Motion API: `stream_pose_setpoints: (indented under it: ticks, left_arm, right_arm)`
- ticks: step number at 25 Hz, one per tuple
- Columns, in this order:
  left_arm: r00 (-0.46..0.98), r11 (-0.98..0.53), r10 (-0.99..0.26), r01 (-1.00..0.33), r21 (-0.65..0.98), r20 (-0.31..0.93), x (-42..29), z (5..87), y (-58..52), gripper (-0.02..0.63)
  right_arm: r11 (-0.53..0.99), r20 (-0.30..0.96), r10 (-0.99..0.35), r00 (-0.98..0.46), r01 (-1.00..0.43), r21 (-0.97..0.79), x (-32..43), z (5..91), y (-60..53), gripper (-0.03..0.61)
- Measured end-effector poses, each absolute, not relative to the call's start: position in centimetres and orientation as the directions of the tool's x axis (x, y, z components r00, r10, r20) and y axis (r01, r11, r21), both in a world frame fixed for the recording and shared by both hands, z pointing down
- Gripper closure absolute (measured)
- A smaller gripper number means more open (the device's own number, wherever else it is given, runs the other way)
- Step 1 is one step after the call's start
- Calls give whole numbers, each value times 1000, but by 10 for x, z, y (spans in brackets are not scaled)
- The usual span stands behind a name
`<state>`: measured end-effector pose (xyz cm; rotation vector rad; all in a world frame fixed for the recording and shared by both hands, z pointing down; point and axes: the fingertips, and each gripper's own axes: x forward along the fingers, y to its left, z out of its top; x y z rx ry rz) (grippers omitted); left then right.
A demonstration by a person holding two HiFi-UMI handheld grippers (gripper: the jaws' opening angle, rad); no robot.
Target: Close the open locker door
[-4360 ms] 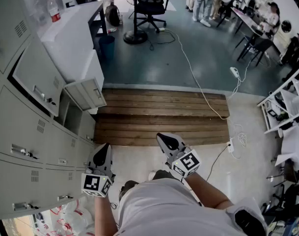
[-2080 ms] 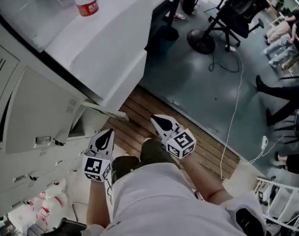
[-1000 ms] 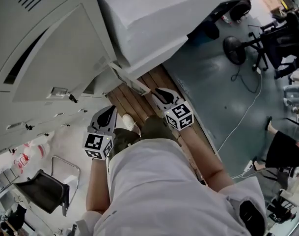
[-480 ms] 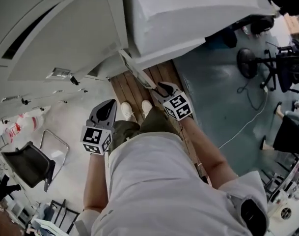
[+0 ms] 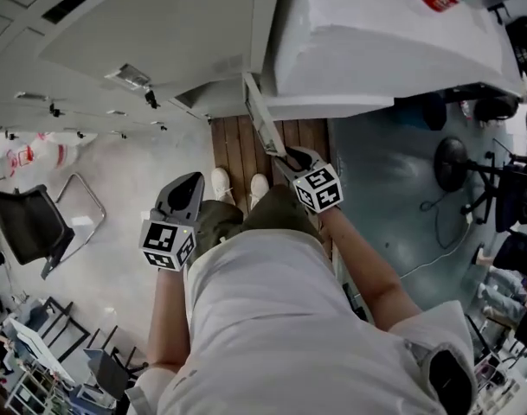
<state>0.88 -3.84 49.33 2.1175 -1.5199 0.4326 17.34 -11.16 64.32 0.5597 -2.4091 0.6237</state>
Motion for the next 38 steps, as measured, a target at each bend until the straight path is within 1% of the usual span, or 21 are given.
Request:
stream_pose_setpoints:
  ticks: [4,8,10,17,25,38]
  left_arm:
    - [251,-172,-812,-965,196,526,-6,494,-20,609]
    - [201,-113,-828,-974,196,524,-18,494,-5,609]
    - [190,-97,-832,-975,202,521,-23,495,2,609]
    - [164,-59,-835,-976,211,525,-46,501,26,609]
    - [166,-54,-847,-972,230,506,-67,496,47,609]
    - [116,5,-874,-969,248,472,-121,497,89,609]
  right_arm:
    - [836,629,-204,-750,-468,-287,164,646,-105,439]
    - [836,633,-184,-751,-458,-300,154,650,-102,448]
    - [837,636,-181,-751,-457,-300,148,651,-100,442]
    - [820,636,-207,-744,-486,-302,130,653,-95,434]
    - [803,653,-264,-710,-536,-259,109,655,-90,428]
    - [803,678,-289,-676,-557,-214,68,659,-85,403]
